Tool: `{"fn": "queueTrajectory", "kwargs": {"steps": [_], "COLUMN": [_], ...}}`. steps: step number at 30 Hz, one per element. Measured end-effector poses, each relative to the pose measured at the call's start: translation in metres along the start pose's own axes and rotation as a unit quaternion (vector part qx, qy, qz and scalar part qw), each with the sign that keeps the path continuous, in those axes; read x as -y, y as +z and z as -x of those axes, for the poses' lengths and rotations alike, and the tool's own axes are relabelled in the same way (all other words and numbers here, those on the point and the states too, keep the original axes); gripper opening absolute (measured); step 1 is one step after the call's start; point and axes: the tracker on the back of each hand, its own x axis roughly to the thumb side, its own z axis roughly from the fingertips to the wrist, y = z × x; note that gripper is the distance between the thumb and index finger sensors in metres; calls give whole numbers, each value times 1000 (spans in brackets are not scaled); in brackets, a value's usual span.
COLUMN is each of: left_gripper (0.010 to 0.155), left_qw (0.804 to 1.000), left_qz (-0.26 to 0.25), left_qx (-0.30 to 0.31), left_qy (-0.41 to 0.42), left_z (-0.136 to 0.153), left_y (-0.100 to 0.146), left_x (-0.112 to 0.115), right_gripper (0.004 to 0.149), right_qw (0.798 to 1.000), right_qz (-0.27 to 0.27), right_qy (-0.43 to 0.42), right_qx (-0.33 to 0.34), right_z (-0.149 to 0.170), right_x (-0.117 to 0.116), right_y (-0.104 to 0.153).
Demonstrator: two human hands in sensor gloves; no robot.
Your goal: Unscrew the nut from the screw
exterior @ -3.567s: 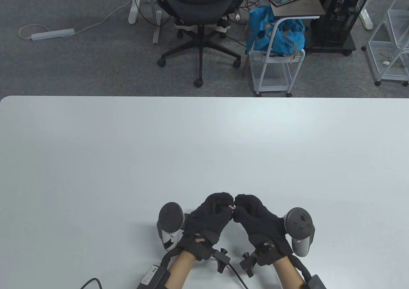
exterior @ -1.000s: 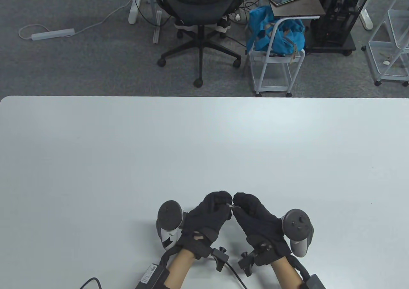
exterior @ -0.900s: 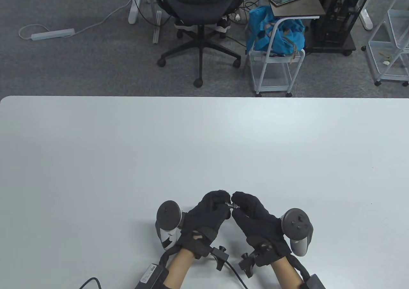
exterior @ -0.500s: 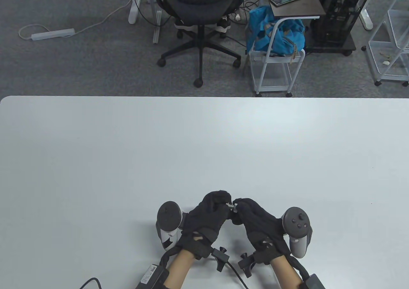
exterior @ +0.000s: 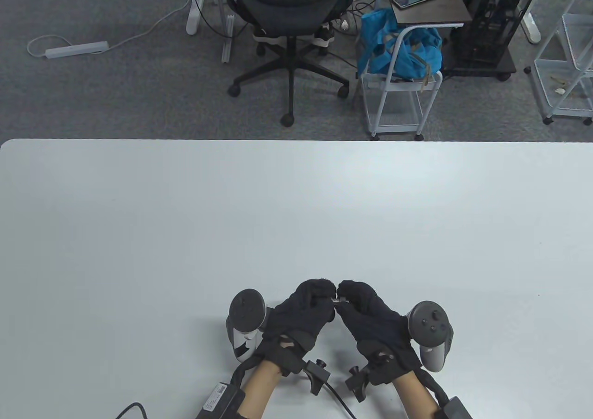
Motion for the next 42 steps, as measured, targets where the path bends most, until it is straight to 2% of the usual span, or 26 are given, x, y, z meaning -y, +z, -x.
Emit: {"fn": "queueTrajectory", "kwargs": {"steps": [5, 8, 11, 14, 21, 26, 31, 35, 38, 42], "left_gripper": [47, 47, 47, 47, 47, 47, 47, 47, 47, 47], "left_qw": [1000, 1000, 1000, 1000, 1000, 1000, 1000, 1000, 1000, 1000], "left_qz": [-10, -4, 1, -1, -2, -8, -12, -8, -4, -4], "left_qx": [10, 16, 22, 22, 20, 16, 14, 17, 20, 24], "left_qy": [11, 8, 2, -2, -1, 8, 14, 9, 6, 5], "left_z": [-2, -3, -4, -4, -3, -3, -3, -4, -4, -5], "left_y": [1, 0, 0, 0, 0, 1, 1, 1, 1, 0], "left_x": [0, 1, 2, 2, 3, 1, 1, 2, 2, 2], "right_gripper": [64, 70, 66, 58, 52, 50, 52, 64, 71, 67], "right_qw": [1000, 999, 997, 998, 999, 1000, 1000, 999, 999, 998], "right_qz": [-2, 10, -19, 1, 12, -2, -12, -17, 0, 2], "right_qy": [-19, -34, -44, -33, -23, -11, -23, -30, -29, -15], "right_qx": [-6, -40, -62, -54, -27, -7, -11, -22, -44, -64], "right_z": [2, 8, 14, 10, 3, -2, -1, 2, 6, 9], "right_x": [0, 1, 0, 0, 1, 0, -1, -2, -1, 2], "right_y": [1, 2, 1, 0, 0, 1, 0, 1, 3, 2]}}
